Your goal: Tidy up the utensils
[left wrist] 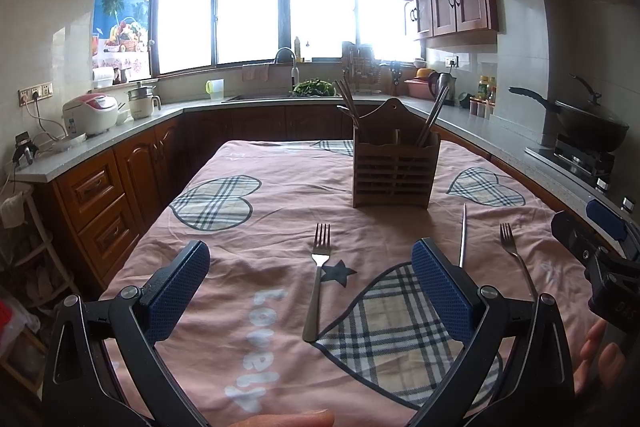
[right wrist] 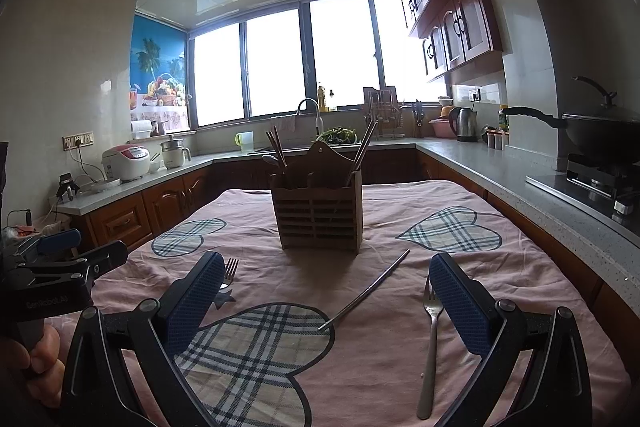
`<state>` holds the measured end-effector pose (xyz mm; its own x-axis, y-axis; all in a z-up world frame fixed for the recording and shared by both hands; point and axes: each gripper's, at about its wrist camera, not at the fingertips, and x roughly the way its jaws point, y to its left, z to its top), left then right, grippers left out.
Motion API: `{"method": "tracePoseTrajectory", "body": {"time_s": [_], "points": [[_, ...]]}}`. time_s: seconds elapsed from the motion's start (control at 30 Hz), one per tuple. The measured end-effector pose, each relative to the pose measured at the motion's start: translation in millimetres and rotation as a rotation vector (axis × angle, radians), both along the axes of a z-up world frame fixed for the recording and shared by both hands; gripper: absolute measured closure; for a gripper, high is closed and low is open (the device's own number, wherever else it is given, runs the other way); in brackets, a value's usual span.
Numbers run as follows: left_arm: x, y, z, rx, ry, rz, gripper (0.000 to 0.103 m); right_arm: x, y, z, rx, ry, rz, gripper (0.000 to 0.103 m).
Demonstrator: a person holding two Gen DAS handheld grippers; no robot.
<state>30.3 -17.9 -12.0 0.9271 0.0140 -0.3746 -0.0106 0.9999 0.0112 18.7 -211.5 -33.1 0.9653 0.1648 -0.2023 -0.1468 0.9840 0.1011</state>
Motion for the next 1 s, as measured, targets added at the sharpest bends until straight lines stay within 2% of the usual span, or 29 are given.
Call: {"method": "tracePoseTrajectory", "body": {"time_s": [1.0], "points": [[2.5,2.5,1.0,-0.005,0.008,0.017,0.000,0.0,6.2,5.9,0.001,0.004,0.022,0.000]]}}
